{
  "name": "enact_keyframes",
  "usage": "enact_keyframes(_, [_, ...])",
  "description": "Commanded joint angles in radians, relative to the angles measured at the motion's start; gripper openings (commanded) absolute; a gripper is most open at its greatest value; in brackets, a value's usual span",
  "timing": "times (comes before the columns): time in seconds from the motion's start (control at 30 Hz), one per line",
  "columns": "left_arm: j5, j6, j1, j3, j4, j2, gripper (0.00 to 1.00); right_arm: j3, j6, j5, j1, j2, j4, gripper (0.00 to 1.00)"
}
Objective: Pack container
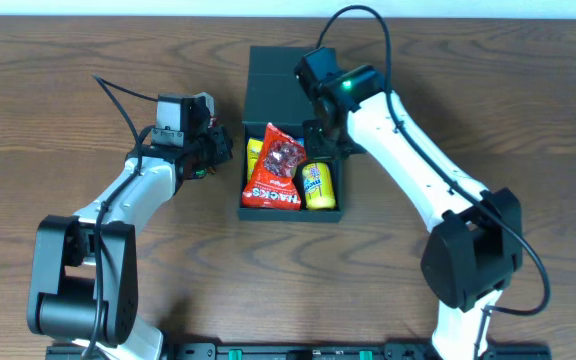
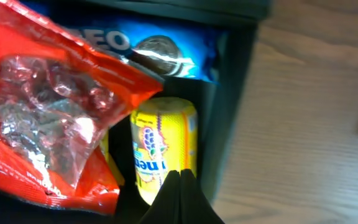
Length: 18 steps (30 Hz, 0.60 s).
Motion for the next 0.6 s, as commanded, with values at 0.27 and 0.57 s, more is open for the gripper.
enact_keyframes(0.27, [0.004, 0.004, 0.0, 0.015, 0.0, -0.018, 0.06, -0.021, -0.126, -0.164, 0.039, 0.06, 0.1, 0.01])
enact_keyframes(0.57, [0.025, 0.003, 0.0, 0.015, 0.0, -0.018, 0.06, -0.021, -0.152, -0.225, 0.047, 0.122, 0.15, 0.02])
